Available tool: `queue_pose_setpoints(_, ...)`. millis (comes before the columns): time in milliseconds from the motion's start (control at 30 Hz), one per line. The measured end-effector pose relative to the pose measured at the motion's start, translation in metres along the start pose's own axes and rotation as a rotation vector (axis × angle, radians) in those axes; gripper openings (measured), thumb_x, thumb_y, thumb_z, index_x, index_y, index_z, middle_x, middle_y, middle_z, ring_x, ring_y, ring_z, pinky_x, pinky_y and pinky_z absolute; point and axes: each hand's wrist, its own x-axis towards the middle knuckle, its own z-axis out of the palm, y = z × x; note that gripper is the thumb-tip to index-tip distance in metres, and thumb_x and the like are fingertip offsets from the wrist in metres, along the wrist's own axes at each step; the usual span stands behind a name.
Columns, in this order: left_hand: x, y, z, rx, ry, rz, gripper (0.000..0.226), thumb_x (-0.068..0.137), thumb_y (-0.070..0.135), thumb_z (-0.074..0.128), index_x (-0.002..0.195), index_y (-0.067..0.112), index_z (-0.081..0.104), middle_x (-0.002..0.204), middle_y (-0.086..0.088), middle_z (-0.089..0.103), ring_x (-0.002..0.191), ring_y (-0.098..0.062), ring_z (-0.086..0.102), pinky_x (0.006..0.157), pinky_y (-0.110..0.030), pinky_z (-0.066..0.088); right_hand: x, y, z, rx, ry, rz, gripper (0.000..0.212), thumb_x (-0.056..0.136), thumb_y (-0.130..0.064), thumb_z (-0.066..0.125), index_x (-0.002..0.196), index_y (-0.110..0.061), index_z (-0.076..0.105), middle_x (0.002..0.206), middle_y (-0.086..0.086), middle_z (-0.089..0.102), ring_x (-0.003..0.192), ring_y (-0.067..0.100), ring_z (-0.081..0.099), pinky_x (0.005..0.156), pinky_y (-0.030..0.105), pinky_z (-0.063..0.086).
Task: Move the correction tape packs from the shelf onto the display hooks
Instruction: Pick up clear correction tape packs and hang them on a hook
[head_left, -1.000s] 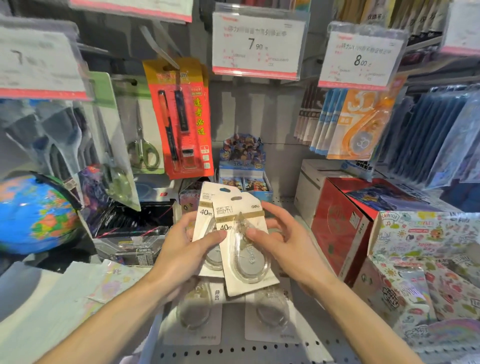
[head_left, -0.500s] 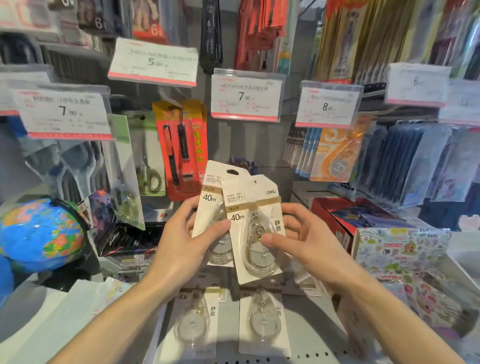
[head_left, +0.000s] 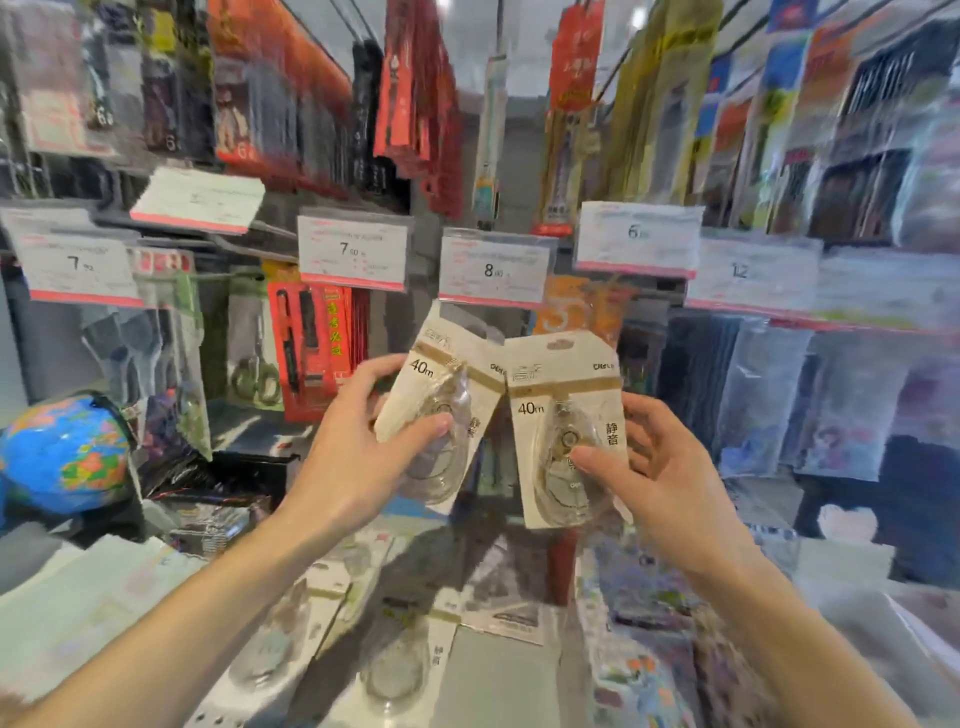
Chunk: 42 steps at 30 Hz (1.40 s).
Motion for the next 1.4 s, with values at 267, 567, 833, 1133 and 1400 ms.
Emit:
queue_pose_setpoints(267,0.003,0.027,0.001,0.136,0.038,0.089,0.05,0.088,0.028,0.08,0.128,0.043,0.052,0.11,0.03,0.071,0.095,0.011,0.068,0.069,-0.003,0.048,0.016,-0.007,-0.016,-0.027,0.021,-0.042,0.043,0.091,-0.023,0.078,0.118,-0.049,0.057,0.114,-0.028,0.073,0.105,-0.004,0.071,0.079,0.014,0.06)
queue_pose_setpoints(567,0.008,0.042,-0.023,0.158,0.074,0.176,0.05,0.086,0.037,0.08,0.124,0.053,0.052,0.119,0.02,0.073,0.101,0.002,0.072,0.08,-0.014,0.054,0.022,-0.004,-0.014,-0.084,0.008,-0.04,0.045,0.092,-0.025,0.077,0.117,-0.055,0.054,0.117,-0.031,0.071,0.109,-0.006,0.069,0.082,0.024,0.063)
queue_pose_setpoints(833,0.017,0.043,-0.038,0.201,0.078,0.225,0.051,0.087,0.033,0.081,0.125,0.051,0.053,0.122,0.022,0.071,0.107,0.005,0.069,0.083,-0.014,0.051,0.052,-0.014,0.018,-0.123,-0.015,-0.046,0.04,0.092,-0.031,0.076,0.125,-0.037,0.056,0.114,-0.021,0.074,0.106,-0.004,0.07,0.083,0.022,0.06)
queue_pose_setpoints(1133,0.022,0.037,-0.05,0.17,0.058,0.222,0.054,0.088,0.026,0.08,0.133,0.038,0.053,0.116,0.024,0.074,0.106,0.004,0.071,0.08,-0.007,0.052,0.074,-0.017,0.041,-0.133,0.022,0.015,0.039,0.087,-0.049,0.077,0.11,-0.047,0.045,0.127,-0.007,0.066,0.112,0.011,0.066,0.093,0.038,0.056)
queue_pose_setpoints(1400,0.026,0.033,-0.056,0.182,0.06,0.22,0.053,0.087,0.026,0.081,0.127,0.048,0.053,0.122,0.021,0.072,0.11,0.003,0.069,0.083,-0.012,0.055,0.077,-0.014,0.056,-0.109,0.029,-0.057,0.076,0.09,-0.034,0.077,0.151,-0.042,0.032,0.127,-0.019,0.066,0.113,-0.004,0.066,0.105,0.037,0.054)
